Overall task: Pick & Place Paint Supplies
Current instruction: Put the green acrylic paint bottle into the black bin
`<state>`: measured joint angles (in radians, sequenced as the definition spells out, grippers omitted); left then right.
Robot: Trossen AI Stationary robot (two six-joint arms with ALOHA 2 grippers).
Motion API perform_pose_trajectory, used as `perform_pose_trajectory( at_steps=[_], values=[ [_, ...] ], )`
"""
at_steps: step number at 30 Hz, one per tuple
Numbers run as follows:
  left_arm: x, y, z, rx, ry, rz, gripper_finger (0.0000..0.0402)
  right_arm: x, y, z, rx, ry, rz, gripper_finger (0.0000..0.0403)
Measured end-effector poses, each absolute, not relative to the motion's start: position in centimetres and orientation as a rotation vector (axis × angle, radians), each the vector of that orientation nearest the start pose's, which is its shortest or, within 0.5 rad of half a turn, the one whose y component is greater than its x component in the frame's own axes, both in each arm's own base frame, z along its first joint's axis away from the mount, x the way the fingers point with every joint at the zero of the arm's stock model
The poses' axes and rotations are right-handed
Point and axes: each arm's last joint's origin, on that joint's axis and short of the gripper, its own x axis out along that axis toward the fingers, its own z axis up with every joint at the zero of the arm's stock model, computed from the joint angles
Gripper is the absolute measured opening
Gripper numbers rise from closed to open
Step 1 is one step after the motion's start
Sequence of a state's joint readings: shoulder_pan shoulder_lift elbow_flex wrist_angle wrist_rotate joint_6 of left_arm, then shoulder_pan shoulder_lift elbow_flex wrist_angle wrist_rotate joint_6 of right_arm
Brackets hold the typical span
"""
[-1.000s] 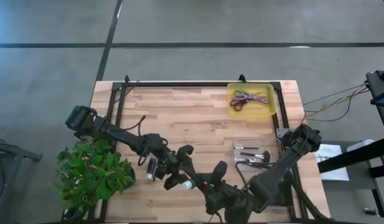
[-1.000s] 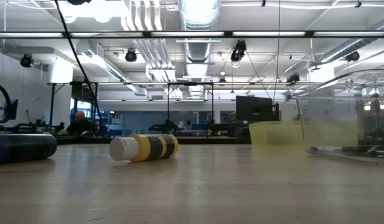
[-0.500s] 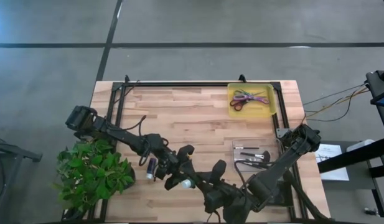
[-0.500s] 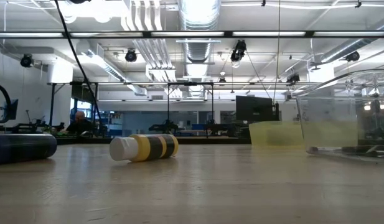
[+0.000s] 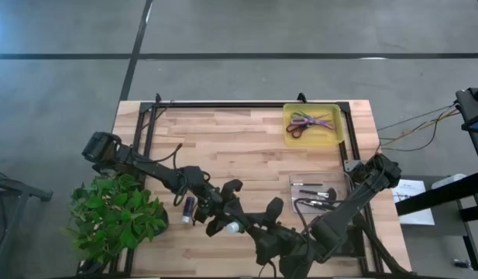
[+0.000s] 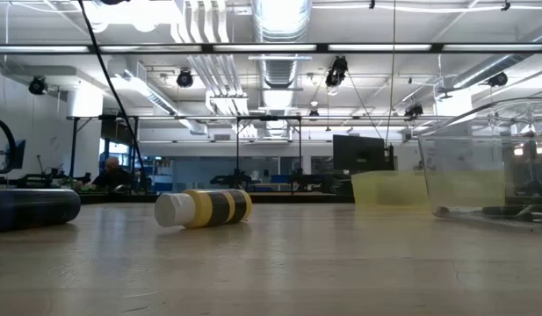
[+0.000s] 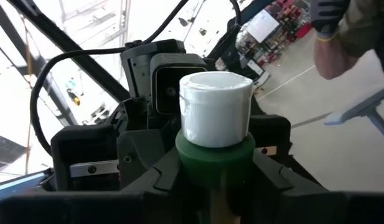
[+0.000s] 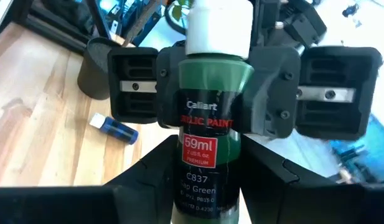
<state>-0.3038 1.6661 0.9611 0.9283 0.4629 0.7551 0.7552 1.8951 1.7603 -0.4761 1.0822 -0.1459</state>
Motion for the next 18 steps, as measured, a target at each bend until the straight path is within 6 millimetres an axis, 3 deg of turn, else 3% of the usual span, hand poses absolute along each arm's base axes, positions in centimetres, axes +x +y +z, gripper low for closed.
perform_pose_trajectory(
  at_steps=[6,10,18],
  values=[
    [34.0,-12.0,27.2,0.731,-0.494,-0.665,0.0109,31.1,27.1,34.8,-0.544,0.365,-0.294,0.0208],
    [34.2,-11.7,27.1,0.731,-0.45,-0.639,0.0107,30.5,27.6,34.7,-0.574,0.364,-0.293,0.0261],
    [35.0,-9.8,24.5,0.746,-0.046,-0.425,0.0107,29.1,28.9,34.3,-0.654,0.371,-0.268,0.0285]
  ],
)
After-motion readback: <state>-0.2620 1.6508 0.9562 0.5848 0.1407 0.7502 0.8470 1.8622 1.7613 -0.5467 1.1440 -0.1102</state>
